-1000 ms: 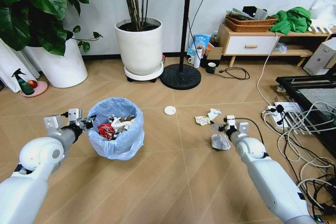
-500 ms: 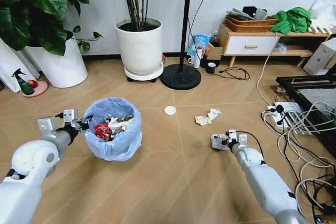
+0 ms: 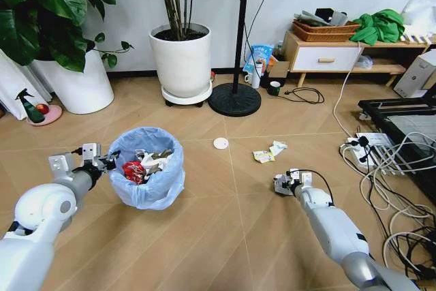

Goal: Pick up the trash bin and place the garbage on the floor into it.

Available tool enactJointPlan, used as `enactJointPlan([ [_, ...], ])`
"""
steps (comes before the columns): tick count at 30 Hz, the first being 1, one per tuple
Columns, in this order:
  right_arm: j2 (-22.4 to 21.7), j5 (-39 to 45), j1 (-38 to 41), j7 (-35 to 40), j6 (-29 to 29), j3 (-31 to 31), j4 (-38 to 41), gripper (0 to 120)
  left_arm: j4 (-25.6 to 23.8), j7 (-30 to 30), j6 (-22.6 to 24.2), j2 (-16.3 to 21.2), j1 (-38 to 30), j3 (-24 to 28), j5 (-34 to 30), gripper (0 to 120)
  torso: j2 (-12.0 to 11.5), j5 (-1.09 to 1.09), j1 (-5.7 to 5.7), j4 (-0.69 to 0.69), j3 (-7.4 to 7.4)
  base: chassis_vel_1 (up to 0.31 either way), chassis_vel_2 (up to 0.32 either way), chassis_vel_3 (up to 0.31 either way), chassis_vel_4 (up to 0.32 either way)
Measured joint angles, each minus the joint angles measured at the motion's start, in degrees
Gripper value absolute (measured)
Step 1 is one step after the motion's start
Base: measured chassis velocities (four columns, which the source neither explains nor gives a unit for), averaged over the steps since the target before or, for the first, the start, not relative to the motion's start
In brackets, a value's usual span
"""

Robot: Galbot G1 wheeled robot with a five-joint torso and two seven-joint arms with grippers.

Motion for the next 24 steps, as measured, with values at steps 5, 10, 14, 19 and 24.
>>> enactJointPlan([
  [5, 0.5, -0.9, 0.7, 0.2, 0.4, 0.0, -1.9, 65, 0.3, 0.1, -0.1, -0.1, -0.3, 0.4, 0.1, 0, 0.0, -0.01, 0.00, 0.00, 0.00, 0.000, 0.000, 0.000, 0.000],
  [10, 1.1, -1.5, 1.3, 0.4, 0.4, 0.1, -3.3, 45, 0.6, 0.3, -0.1, 0.0, -0.4, 0.5, 0.1, 0, 0.0, -0.01, 0.00, 0.01, 0.00, 0.000, 0.000, 0.000, 0.000],
  [14, 1.3, -1.6, 1.3, 1.1, 0.4, 0.1, -3.2, 33, 0.6, 0.4, -0.1, 0.1, -0.4, 0.5, 0.1, 0, 0.0, 0.00, 0.00, 0.01, 0.00, 0.000, 0.000, 0.000, 0.000],
  [19, 1.1, -2.0, 0.0, 2.8, -0.4, 0.2, 0.1, 10, 0.5, 0.4, -0.1, 0.0, -0.3, 0.5, 0.1, 0, 0.0, 0.00, 0.00, 0.01, 0.00, 0.000, 0.000, 0.000, 0.000],
  [24, 0.6, 2.2, -1.2, 4.1, -3.0, 0.9, 5.8, 0, 0.3, 0.3, -0.1, 0.0, -0.2, 0.5, 0.1, 0, 0.0, 0.02, 0.00, 0.01, 0.00, 0.000, 0.000, 0.000, 0.000],
])
